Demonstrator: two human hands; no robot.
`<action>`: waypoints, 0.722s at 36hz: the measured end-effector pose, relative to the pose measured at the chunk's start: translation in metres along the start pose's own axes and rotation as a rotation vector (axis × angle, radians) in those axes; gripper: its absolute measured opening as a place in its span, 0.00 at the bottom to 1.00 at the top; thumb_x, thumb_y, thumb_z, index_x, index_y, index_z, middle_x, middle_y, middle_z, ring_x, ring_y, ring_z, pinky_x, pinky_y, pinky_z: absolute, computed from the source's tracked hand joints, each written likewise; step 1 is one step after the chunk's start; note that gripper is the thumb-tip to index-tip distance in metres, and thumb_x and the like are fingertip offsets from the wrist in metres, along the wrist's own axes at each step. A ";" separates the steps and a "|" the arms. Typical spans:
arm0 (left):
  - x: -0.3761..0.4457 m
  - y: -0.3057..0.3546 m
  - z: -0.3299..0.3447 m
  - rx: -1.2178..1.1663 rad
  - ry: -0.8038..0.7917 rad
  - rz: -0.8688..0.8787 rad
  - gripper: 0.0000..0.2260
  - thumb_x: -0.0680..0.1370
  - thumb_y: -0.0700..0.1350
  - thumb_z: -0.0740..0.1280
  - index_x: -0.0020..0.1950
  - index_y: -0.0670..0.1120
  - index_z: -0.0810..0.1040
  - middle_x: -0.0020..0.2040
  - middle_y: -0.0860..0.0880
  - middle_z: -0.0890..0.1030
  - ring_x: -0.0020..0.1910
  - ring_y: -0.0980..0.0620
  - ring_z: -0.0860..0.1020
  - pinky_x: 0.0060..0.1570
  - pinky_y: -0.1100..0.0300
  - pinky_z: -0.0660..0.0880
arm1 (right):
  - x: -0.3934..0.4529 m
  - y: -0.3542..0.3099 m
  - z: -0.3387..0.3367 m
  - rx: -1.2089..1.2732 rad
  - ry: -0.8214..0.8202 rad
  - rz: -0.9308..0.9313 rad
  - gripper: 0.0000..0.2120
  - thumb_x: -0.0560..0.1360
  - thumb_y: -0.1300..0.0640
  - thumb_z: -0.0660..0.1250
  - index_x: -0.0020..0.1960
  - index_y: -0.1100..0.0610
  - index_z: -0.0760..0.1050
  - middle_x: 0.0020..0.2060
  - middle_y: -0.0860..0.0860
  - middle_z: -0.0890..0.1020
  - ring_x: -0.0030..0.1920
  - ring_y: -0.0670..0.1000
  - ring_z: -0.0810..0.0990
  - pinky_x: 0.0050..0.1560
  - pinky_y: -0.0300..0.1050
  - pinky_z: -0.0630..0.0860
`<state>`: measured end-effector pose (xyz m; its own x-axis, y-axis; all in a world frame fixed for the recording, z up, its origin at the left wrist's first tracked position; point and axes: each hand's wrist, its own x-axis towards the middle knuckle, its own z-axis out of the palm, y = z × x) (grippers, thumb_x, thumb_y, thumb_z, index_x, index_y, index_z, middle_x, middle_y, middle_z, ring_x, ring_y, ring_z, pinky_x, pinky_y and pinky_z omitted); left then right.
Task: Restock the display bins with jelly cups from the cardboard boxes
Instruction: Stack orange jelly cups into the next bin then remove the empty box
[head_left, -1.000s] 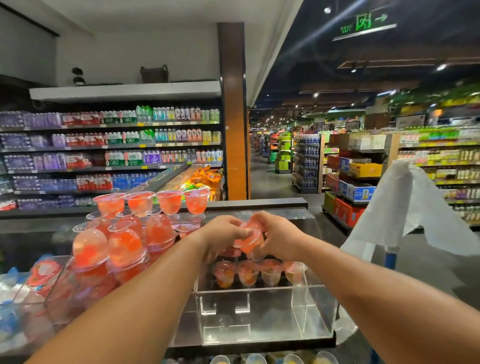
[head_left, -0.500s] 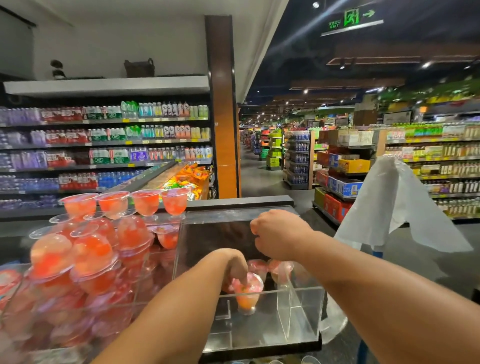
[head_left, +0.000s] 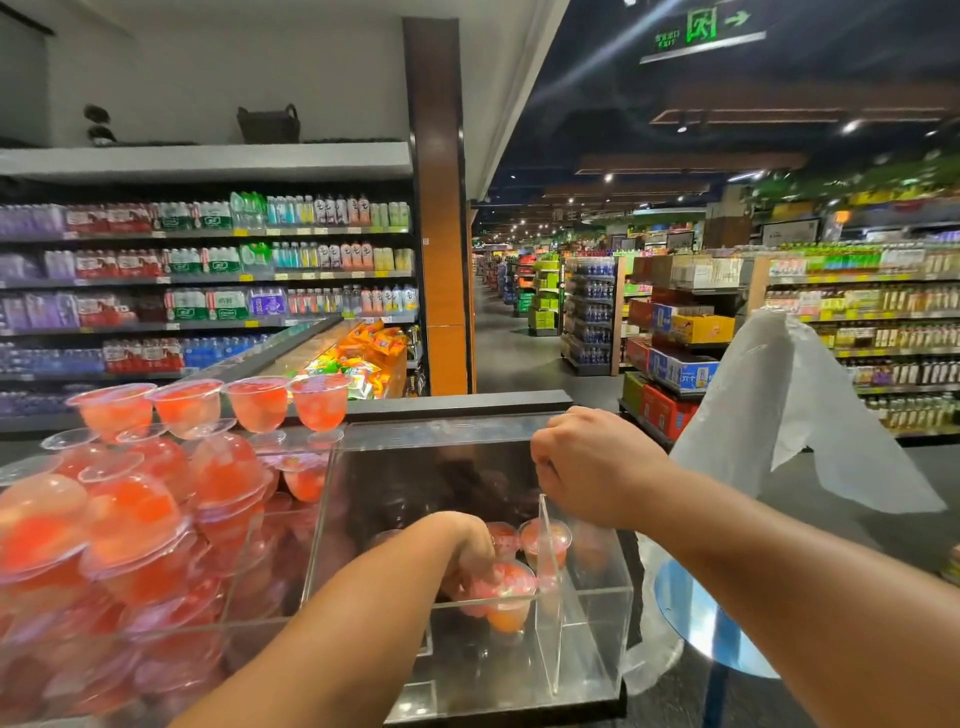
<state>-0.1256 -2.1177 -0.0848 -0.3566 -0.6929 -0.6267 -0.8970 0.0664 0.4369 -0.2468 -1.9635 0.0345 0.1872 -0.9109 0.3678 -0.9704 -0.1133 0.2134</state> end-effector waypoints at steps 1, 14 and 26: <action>-0.002 0.000 0.000 -0.001 -0.001 -0.001 0.06 0.80 0.42 0.69 0.54 0.40 0.78 0.56 0.39 0.84 0.53 0.41 0.85 0.59 0.45 0.80 | 0.002 0.000 -0.001 0.001 0.002 -0.002 0.13 0.80 0.53 0.59 0.51 0.54 0.82 0.48 0.51 0.83 0.48 0.53 0.79 0.51 0.49 0.78; -0.122 -0.015 -0.033 -0.073 0.525 0.309 0.13 0.82 0.50 0.65 0.58 0.42 0.81 0.51 0.43 0.84 0.46 0.46 0.84 0.50 0.48 0.83 | 0.037 -0.037 -0.006 0.089 -0.199 0.151 0.08 0.77 0.51 0.65 0.52 0.53 0.77 0.50 0.52 0.81 0.47 0.54 0.76 0.44 0.45 0.72; -0.322 -0.203 -0.015 0.436 0.946 -0.108 0.12 0.79 0.51 0.65 0.59 0.47 0.78 0.60 0.44 0.81 0.58 0.43 0.79 0.57 0.51 0.76 | 0.005 -0.231 -0.055 0.221 -0.068 -0.107 0.22 0.76 0.41 0.57 0.64 0.49 0.75 0.62 0.53 0.79 0.62 0.61 0.76 0.59 0.54 0.74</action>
<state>0.1752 -1.9184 0.0379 -0.0876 -0.9770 0.1944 -0.9954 0.0933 0.0203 -0.0127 -1.9201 0.0372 0.2869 -0.9128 0.2906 -0.9569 -0.2875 0.0416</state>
